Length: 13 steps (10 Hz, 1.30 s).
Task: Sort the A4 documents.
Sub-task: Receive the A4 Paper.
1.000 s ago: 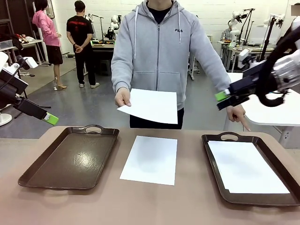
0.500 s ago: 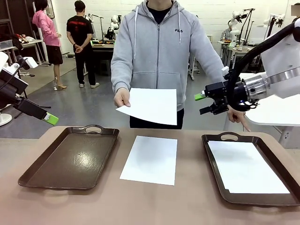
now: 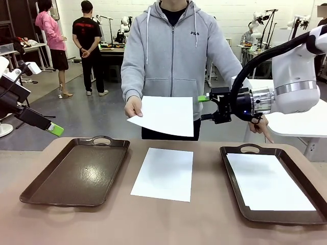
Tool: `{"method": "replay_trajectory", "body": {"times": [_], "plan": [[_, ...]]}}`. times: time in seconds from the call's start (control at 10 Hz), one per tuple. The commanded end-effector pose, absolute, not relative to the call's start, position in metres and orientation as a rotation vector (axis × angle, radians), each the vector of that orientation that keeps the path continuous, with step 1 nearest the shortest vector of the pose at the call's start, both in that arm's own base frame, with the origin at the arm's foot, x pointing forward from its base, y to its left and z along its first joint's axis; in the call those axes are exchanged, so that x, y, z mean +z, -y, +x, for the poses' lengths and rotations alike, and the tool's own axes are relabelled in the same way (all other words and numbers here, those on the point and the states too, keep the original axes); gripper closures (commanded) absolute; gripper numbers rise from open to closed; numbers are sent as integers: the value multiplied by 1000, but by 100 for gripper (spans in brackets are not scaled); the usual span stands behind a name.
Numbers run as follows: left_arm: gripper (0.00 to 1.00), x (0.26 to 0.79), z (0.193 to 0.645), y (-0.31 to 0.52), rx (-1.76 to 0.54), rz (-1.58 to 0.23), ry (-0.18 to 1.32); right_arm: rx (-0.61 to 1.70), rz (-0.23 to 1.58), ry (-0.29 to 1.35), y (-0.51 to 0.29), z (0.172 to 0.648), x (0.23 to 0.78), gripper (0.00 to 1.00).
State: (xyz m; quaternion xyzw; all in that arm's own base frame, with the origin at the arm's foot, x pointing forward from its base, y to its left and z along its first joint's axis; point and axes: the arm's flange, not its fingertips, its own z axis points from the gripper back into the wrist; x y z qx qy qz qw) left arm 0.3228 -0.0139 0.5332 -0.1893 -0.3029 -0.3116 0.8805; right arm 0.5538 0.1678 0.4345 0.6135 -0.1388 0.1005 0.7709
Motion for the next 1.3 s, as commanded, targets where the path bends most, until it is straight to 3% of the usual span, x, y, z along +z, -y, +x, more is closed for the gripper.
{"method": "replay_trajectory", "body": {"times": [0.0, 1.2], "plan": [[0, 533, 323, 13, -650, -403, 632, 207, 1360, 301, -181, 553, 419, 0], [0, 533, 323, 13, -650, -403, 632, 241, 1471, 276, -238, 557, 402, 0]]}}
